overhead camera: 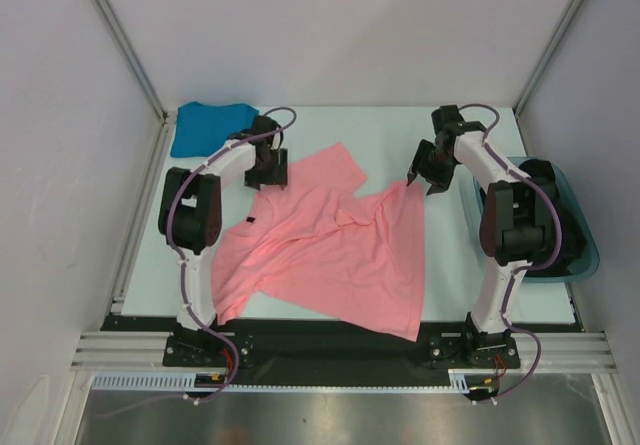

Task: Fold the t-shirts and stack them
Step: Flatten the tshirt out

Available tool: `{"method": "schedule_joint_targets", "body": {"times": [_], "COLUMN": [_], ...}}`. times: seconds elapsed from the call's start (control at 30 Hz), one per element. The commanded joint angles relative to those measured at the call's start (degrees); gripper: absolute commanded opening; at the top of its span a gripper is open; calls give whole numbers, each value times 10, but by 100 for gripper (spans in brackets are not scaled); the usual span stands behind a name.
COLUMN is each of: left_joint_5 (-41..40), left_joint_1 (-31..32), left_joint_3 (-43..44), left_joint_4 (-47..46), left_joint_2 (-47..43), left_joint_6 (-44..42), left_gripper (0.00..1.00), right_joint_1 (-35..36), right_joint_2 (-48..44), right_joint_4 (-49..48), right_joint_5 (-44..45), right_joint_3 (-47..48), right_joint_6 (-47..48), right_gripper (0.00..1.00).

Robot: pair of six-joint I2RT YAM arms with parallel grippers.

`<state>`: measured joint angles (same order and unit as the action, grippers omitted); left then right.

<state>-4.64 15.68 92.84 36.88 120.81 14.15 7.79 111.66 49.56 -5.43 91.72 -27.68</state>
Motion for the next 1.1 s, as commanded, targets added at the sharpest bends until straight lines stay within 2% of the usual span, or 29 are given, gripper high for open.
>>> {"method": "schedule_joint_targets", "body": {"times": [0.0, 0.1, 0.13, 0.17, 0.33, 0.37, 0.63, 0.8, 0.9, 0.93, 0.97, 1.03, 1.07], "left_joint_5": [38, 65, 74, 83, 72, 68, 3, 29, 24, 18, 9, -1, -9], "left_joint_1": [-21, -25, -26, -30, -46, -57, -120, -128, -128, -128, -128, -128, -128], "left_joint_3": [19, 8, -1, -5, -68, -100, -237, -269, -270, -262, -257, -228, -216], "left_joint_4": [20, 14, 13, 14, -4, -14, -15, -9, -3, -2, 2, 8, 12], "left_joint_2": [12, 14, 15, 17, -15, -26, -178, -212, -229, -235, -242, -250, -253], "left_joint_6": [21, 24, 26, 28, 29, 32, 43, 59, 74, 76, 78, 78, 77], "left_gripper": [71, 61, 54, 33, 2, 0, 0, 0, 11, 28, 39, 54, 57], "right_joint_1": [1, -1, -1, -2, -14, -15, -31, -34, -36, -37, -37, -37, -37], "right_joint_2": [13, 22, 24, 27, 37, 40, 85, 114, 132, 138, 146, 155, 158], "right_joint_4": [9, 14, 13, 12, 7, 9, -2, -6, -7, -7, -6, -3, -2], "right_joint_5": [-5, -4, -3, -2, -6, -7, -6, -20, -26, -27, -26, -26, -25], "right_joint_3": [35, 37, 36, 36, 35, 35, 35, 77, 100, 105, 109, 112, 109], "right_joint_6": [8, 9, 9, 8, 13, 16, 31, 40, 45, 45, 45, 43, 42], "right_gripper": [62, 62, 62, 62, 62, 62, 58, 57, 57, 57, 57, 55, 54]}}
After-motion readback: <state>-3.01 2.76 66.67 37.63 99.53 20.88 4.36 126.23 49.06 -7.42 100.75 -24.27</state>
